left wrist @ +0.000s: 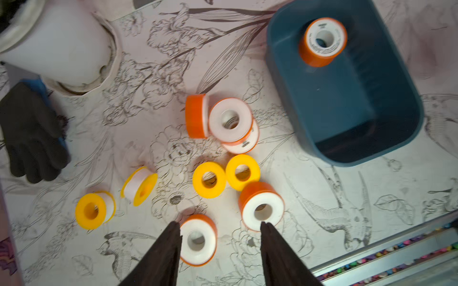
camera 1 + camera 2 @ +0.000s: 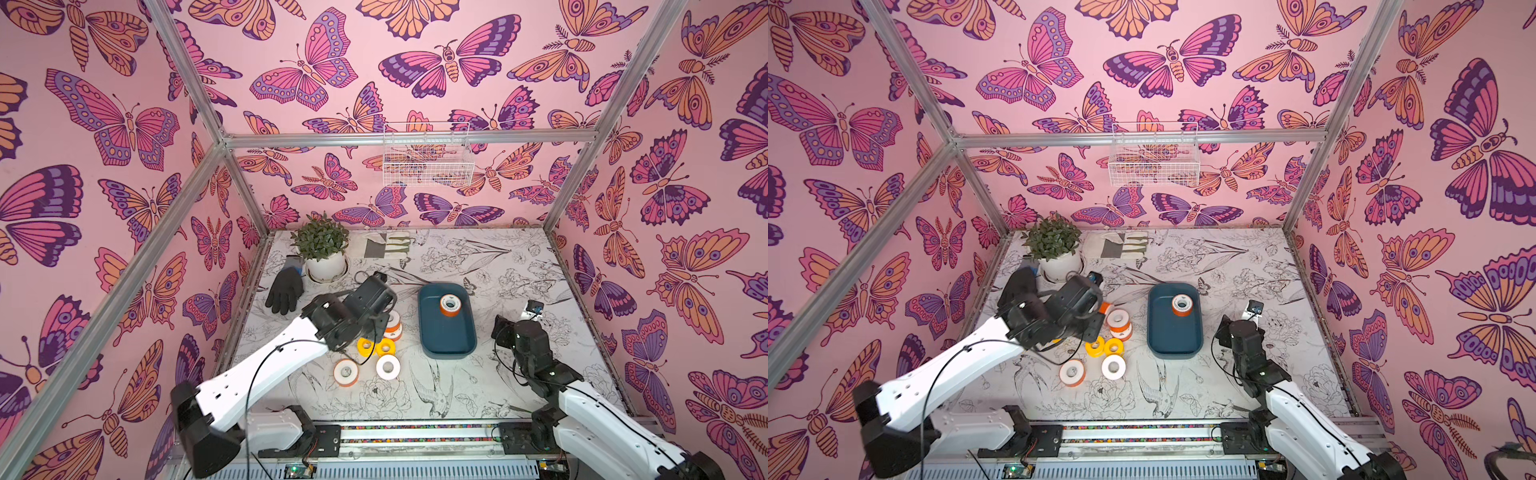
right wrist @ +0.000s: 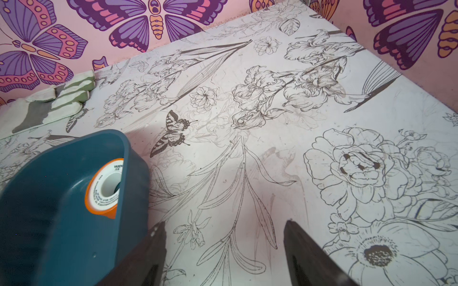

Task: Put the sealing tape into the storage box
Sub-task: Pick up the sealing tape at the center of the board.

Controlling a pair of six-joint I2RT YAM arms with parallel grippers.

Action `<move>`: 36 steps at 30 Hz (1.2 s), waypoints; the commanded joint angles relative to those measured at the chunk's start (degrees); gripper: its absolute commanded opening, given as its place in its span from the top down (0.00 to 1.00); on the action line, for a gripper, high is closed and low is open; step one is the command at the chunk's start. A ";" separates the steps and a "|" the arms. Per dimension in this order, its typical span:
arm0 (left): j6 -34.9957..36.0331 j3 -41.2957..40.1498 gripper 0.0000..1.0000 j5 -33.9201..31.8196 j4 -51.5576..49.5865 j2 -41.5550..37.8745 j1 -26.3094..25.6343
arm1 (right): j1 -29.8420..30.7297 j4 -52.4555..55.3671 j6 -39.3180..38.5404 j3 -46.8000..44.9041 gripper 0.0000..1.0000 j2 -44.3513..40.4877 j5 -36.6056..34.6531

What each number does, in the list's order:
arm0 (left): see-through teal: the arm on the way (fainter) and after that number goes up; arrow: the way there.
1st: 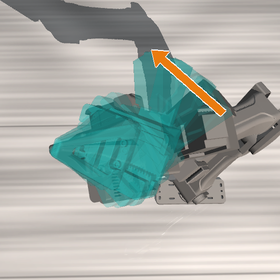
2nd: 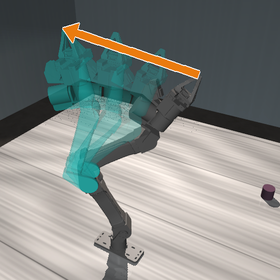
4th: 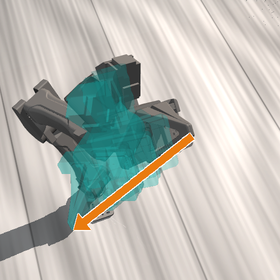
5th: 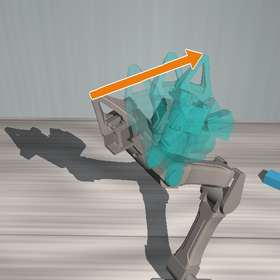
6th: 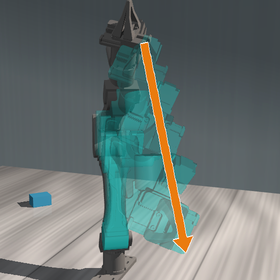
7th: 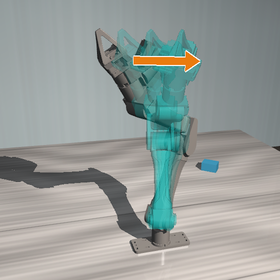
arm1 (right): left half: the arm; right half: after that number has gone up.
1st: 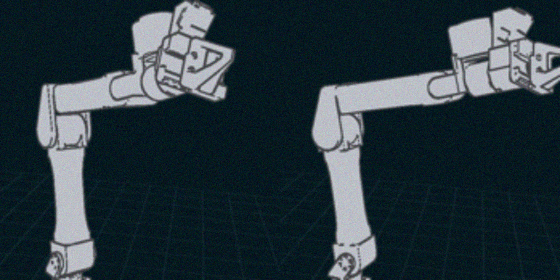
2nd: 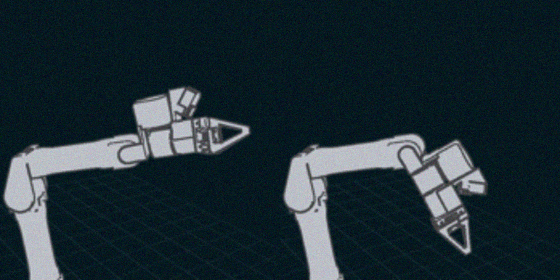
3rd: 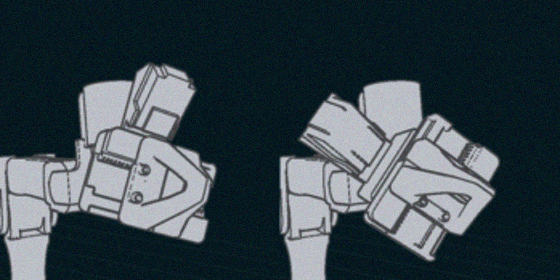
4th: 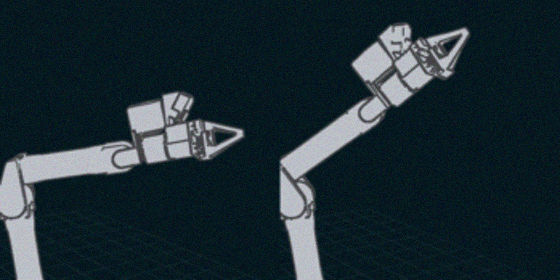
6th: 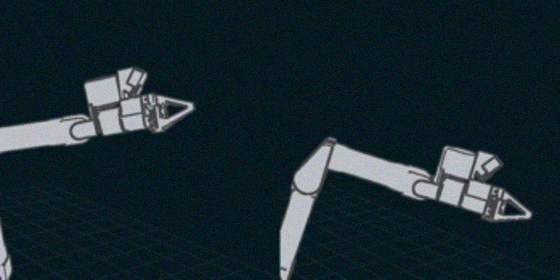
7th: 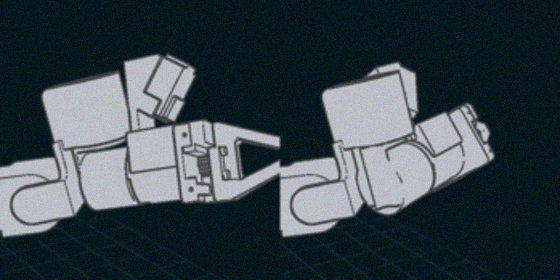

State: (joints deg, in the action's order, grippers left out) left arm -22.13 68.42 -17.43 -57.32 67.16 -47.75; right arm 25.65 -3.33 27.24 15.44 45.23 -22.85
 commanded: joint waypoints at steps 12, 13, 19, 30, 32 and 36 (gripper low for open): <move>-4.02 -12.34 0.22 -11.01 -4.42 -24.44 1.52 | 16.63 25.65 -13.06 37.22 0.21 22.22 7.80; -3.97 -12.75 0.21 -11.50 -4.19 -25.25 1.52 | 18.15 27.17 -13.73 40.16 0.21 25.14 8.26; -4.50 -13.49 0.20 -13.00 -4.22 -27.17 1.60 | 22.36 37.66 -15.64 60.23 0.16 44.07 19.42; -4.76 -13.76 0.18 -11.99 -4.13 -26.89 1.78 | 25.80 54.51 -21.01 85.48 0.09 69.01 22.97; -4.84 -13.93 0.18 -11.98 -4.16 -27.16 1.78 | 26.36 55.97 -21.75 87.70 0.09 71.33 23.70; -4.94 -14.04 0.13 -11.42 -3.95 -26.99 1.79 | 27.20 57.31 -23.09 90.66 0.00 74.53 24.77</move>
State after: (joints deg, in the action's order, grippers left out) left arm -26.41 55.48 -28.51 -60.49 40.51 -46.39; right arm 51.88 49.69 6.09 103.24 118.34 0.36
